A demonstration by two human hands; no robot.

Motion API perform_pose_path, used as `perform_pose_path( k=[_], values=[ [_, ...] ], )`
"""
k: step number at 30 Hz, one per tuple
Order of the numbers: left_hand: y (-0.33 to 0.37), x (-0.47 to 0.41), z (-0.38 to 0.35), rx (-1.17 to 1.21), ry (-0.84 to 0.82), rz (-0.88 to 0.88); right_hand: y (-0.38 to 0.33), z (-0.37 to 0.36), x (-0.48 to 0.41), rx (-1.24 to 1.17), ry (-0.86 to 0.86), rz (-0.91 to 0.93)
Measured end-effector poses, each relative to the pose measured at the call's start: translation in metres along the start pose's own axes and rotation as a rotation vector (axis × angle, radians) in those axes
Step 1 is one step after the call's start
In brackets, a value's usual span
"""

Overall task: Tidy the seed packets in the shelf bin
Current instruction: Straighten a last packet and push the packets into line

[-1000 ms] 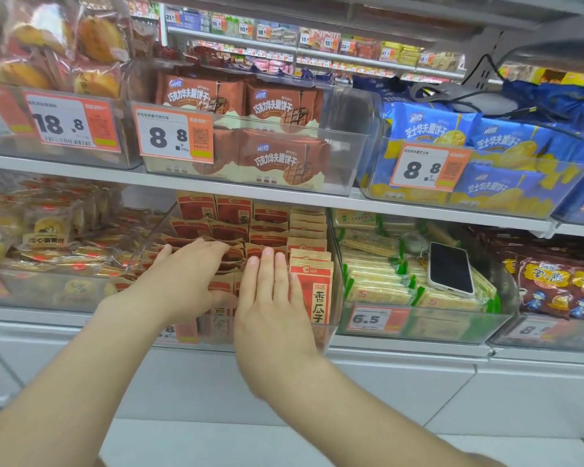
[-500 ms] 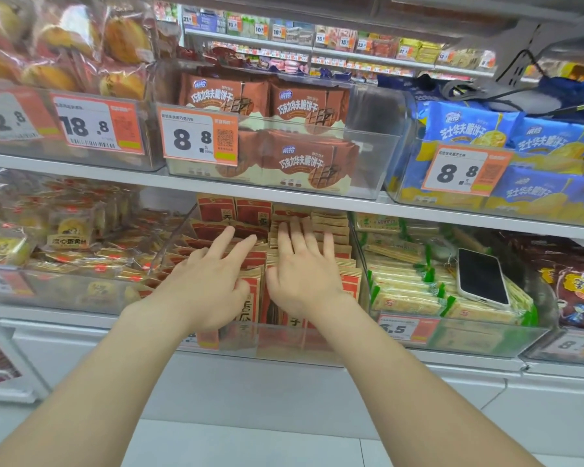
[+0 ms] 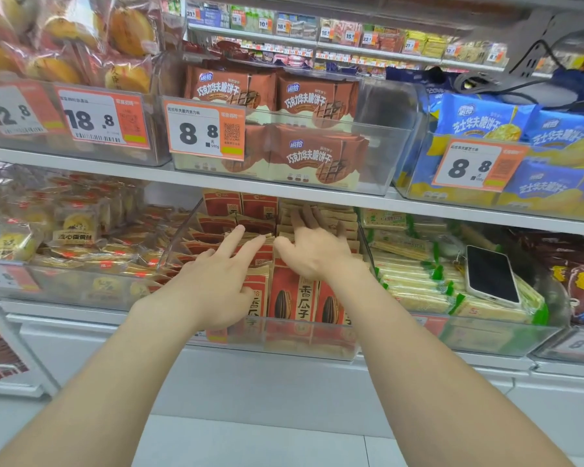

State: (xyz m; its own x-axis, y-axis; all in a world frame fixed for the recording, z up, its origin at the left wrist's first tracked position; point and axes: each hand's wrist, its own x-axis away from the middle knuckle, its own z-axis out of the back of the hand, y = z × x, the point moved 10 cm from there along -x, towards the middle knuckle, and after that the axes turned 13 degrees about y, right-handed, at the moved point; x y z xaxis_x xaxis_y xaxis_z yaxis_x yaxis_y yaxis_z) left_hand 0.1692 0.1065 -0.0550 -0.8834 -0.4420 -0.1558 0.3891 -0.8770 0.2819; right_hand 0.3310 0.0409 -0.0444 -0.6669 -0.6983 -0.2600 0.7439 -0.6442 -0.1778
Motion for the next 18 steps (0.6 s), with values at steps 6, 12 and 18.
perform_pose_path(
  k=[6, 12, 18],
  values=[
    [0.001, 0.000, 0.004, 0.006, 0.047, 0.015, -0.008, -0.004, -0.002, 0.063, 0.210, 0.036],
    [0.011, 0.004, 0.020, -0.035, 0.151, 0.012, -0.024, 0.023, 0.026, 0.294, 0.461, 0.219],
    [0.015, 0.009, 0.041, 0.008, 0.269, 0.053, -0.045, 0.057, 0.074, 0.046, 0.644, 0.369]
  ],
)
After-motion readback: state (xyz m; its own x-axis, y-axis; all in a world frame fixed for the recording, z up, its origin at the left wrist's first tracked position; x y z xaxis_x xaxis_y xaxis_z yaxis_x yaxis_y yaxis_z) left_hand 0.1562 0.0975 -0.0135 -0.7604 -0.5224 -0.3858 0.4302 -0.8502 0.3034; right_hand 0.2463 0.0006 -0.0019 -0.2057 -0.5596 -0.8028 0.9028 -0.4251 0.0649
